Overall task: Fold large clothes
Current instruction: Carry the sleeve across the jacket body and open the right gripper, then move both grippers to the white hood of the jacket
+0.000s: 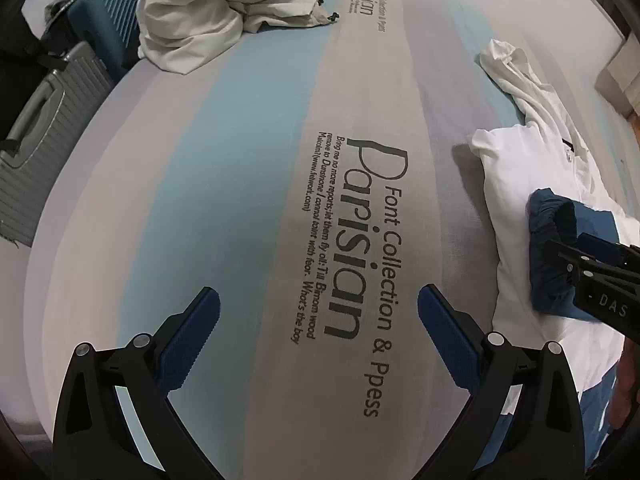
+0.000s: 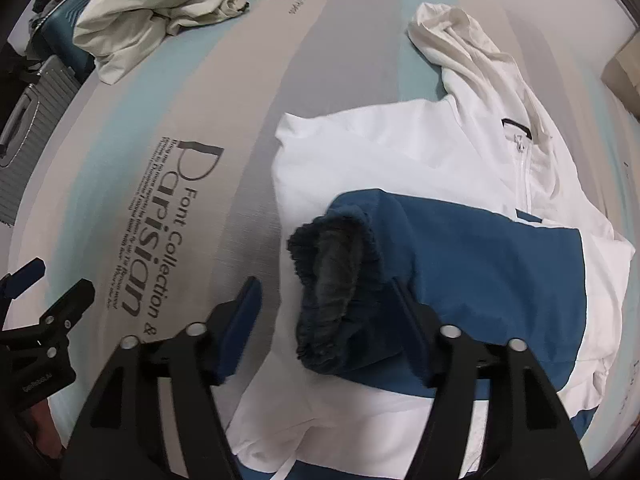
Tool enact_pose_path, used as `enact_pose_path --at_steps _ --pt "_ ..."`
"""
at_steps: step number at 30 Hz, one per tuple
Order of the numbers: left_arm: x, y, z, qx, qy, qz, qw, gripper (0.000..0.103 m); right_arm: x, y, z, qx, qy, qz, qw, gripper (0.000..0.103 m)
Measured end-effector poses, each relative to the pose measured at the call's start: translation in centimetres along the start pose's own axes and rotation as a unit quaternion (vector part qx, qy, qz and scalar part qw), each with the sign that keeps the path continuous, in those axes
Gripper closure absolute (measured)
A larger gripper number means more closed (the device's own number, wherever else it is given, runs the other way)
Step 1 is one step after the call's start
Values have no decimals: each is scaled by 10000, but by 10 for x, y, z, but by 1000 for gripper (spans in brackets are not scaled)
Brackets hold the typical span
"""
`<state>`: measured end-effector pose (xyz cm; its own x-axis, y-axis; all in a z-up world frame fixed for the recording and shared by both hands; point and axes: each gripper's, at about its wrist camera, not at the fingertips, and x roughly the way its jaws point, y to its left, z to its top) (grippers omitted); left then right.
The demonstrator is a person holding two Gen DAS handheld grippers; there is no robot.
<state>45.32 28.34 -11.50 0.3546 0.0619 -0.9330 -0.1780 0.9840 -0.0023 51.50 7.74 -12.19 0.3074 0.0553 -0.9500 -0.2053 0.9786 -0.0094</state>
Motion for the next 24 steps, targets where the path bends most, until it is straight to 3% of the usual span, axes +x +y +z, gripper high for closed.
enact_pose_path --at_steps 6,11,17,24 --pt "-12 -3 -4 27 -3 30 10000 6 -20 -4 -4 69 -212 53 9997 24" --pt "-24 -25 -2 33 -33 -6 10000 6 -46 -32 -10 182 -430 -35 9989 15" --pt "-29 -81 1 82 -87 -272 9996 6 -67 -92 -21 154 -651 -326 9972 11" --pt "-36 -155 19 338 -144 -260 9990 6 -79 -179 -17 223 -1018 -410 9937 9"
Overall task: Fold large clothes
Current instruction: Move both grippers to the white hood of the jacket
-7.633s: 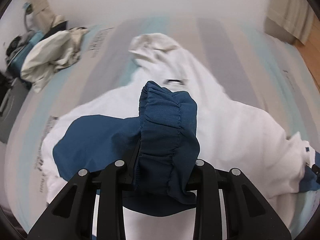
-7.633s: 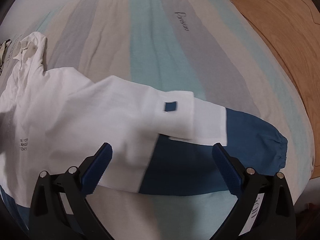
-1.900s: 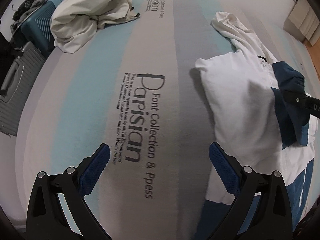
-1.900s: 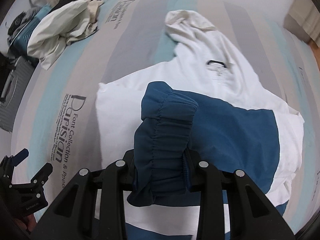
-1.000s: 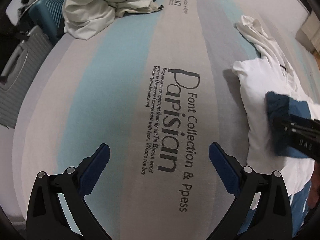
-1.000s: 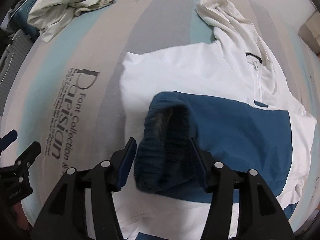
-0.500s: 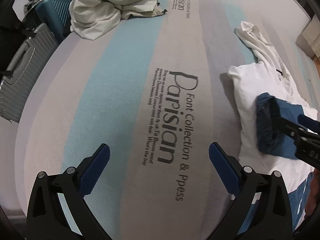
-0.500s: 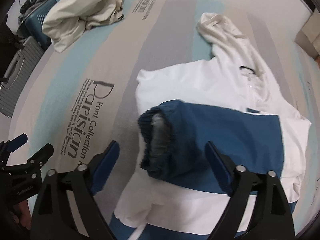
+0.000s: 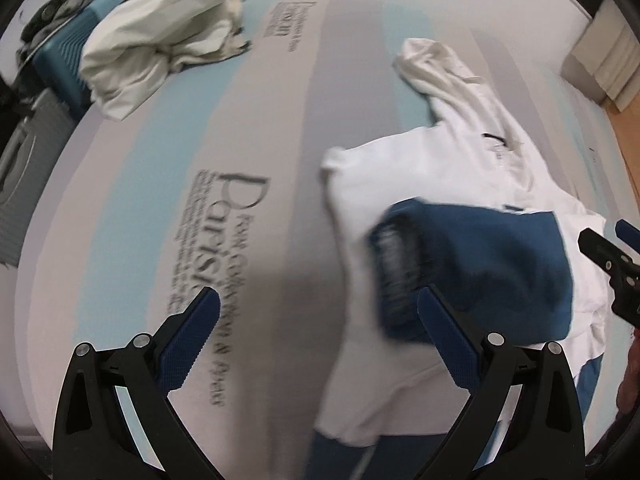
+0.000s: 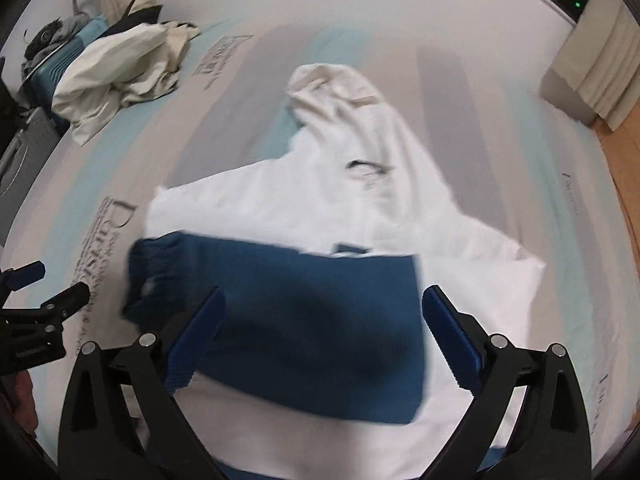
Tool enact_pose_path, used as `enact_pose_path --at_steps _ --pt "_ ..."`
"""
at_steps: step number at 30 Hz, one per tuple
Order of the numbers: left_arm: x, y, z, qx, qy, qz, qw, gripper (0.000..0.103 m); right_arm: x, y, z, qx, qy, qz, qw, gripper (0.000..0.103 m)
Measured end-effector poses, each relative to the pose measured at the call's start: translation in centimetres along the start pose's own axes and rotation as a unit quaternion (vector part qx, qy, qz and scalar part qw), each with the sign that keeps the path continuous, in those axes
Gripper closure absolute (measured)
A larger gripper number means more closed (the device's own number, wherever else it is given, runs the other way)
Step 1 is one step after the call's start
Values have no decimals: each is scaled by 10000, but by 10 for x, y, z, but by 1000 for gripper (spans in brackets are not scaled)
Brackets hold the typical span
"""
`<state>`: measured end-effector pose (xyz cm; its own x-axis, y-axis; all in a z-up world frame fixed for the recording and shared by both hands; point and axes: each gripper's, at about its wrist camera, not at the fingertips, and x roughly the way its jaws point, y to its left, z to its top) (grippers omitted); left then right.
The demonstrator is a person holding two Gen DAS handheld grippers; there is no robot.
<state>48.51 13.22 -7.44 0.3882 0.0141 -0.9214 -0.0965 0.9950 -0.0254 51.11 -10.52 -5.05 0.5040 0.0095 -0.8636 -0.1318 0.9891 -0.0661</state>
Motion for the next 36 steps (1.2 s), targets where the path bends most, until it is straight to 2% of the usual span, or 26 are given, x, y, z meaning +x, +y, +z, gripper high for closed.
enact_pose_path --at_steps 4,8,12,14,17,20,29,33,36 --pt "-5 -37 26 -40 27 -75 10000 6 -5 -51 17 13 -63 -17 10000 9" --pt "-6 -64 54 -82 -63 -129 9999 6 -1 -82 38 -224 -118 -14 9997 9" --pt "6 -93 80 206 -46 -195 9996 6 10 -104 57 -331 -204 2 9992 9" --pt "14 -106 93 346 -76 -161 9992 6 18 -116 69 -251 -229 148 9993 9" --pt "32 -120 111 521 -26 -288 9982 6 26 -124 87 -308 -335 231 9987 9" --pt "51 -132 131 654 -23 -298 9974 6 41 -131 107 -298 -380 509 9975 9" --pt "107 -145 197 554 51 -610 9966 6 108 -127 152 -822 -283 1131 9898 9" --pt "135 -145 220 542 167 -693 9960 6 141 -132 170 -761 -134 1548 9849 9" --pt "157 -145 235 521 227 -709 9959 6 165 -134 185 -770 -19 1735 9818 16"
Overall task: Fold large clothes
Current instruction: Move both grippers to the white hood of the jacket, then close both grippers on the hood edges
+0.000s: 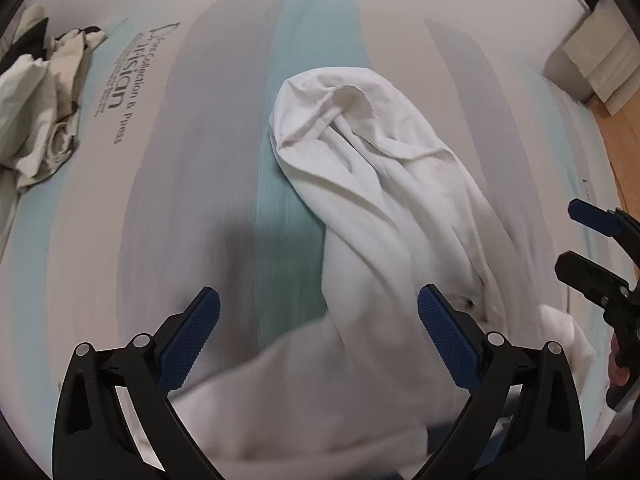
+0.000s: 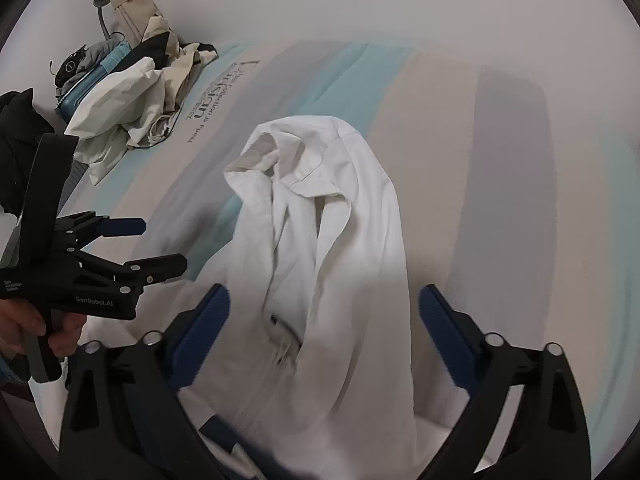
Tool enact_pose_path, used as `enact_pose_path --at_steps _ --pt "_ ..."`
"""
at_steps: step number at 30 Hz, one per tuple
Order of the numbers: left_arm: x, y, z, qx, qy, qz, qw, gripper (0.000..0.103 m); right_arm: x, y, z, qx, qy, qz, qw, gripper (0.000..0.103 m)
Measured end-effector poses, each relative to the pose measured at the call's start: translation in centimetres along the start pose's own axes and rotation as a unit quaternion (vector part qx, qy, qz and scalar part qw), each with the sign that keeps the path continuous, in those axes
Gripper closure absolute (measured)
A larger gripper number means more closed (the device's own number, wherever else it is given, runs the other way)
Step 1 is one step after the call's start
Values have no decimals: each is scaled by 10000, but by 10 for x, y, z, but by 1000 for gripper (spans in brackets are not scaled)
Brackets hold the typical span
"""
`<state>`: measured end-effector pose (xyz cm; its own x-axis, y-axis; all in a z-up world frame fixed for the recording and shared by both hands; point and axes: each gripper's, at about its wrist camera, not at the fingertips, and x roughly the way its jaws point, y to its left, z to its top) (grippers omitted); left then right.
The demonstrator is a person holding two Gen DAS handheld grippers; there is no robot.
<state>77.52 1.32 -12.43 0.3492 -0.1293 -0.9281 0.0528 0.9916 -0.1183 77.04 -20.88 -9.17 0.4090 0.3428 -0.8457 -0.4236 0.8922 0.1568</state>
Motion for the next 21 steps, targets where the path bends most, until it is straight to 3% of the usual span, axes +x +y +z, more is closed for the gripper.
enact_pose_path --at_steps 7,12,17,21 --pt "37 7 34 88 -94 -161 9998 6 54 -14 27 -220 319 328 9987 35" --pt "60 17 57 -48 -56 -499 9987 8 82 -17 44 -321 506 482 9970 45" --pt "77 19 70 137 2 -474 9988 17 103 -21 56 -307 646 502 9962 51" --pt "92 18 73 300 171 -601 9976 40 116 -25 59 -268 780 522 9952 60"
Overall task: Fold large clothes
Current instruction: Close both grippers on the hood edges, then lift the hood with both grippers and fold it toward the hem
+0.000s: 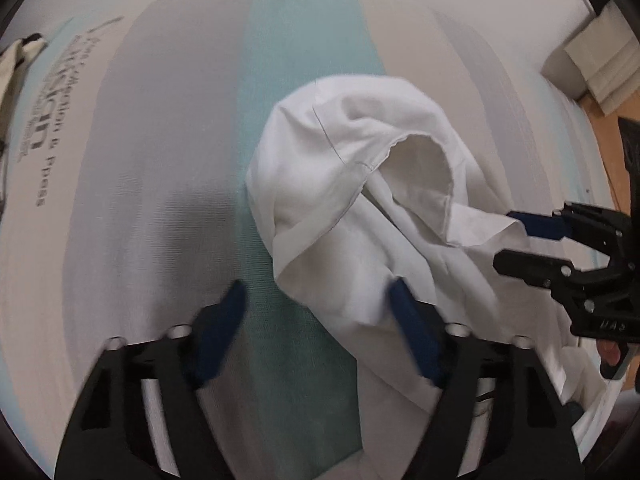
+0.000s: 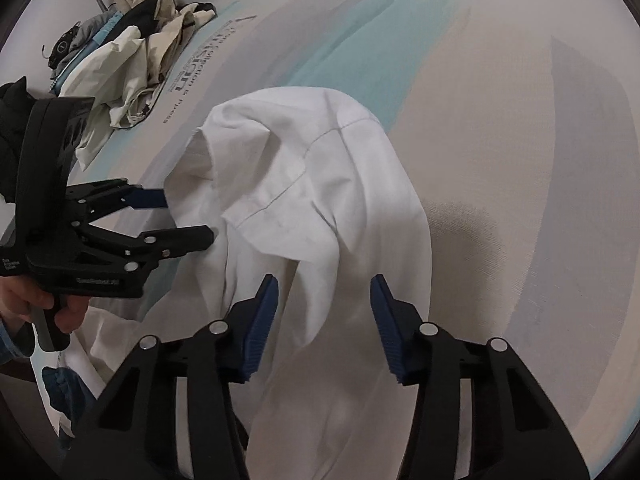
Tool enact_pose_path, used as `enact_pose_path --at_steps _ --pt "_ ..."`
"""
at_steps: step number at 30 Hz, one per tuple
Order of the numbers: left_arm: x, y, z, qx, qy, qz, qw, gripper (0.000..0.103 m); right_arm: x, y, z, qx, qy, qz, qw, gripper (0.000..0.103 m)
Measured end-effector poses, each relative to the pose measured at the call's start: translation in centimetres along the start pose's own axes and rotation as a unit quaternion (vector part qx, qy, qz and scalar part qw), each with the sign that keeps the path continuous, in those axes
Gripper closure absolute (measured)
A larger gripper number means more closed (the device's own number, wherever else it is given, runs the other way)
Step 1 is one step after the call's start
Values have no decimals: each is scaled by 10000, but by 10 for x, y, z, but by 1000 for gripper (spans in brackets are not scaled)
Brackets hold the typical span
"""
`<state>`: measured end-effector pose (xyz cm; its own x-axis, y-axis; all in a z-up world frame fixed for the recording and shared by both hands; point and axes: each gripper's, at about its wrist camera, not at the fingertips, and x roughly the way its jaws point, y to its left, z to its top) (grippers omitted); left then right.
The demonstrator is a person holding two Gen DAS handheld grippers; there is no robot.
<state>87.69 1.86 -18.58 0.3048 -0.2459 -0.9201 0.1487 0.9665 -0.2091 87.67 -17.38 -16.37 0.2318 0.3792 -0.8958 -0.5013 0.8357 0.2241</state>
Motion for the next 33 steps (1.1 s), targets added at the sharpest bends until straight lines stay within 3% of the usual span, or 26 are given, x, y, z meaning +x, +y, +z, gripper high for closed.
enact_pose_path --at_steps 3,9,12,14,16,19,25,33 --pt "8 2 3 100 26 -95 9999 48 9 -3 2 -5 78 4 10000 62" --pt "17 5 13 237 -29 -27 9997 43 21 -13 8 229 154 215 9994 62" --pt "20 10 19 194 -33 6 9998 43 25 -19 12 342 216 295 9987 74" --pt "20 10 21 165 -30 22 9999 55 25 -21 14 387 242 358 9983 82" --pt "21 11 20 190 33 153 9997 80 26 -21 15 349 302 399 9981 92" --pt "15 8 12 218 -33 173 9996 95 25 -21 14 363 339 402 9980 98" --pt "-4 -3 4 429 -299 287 9982 100 8 -22 12 391 197 232 9988 101" --pt "-48 -36 -2 819 -757 563 9922 101 -52 -23 -4 426 -352 -132 9984 101"
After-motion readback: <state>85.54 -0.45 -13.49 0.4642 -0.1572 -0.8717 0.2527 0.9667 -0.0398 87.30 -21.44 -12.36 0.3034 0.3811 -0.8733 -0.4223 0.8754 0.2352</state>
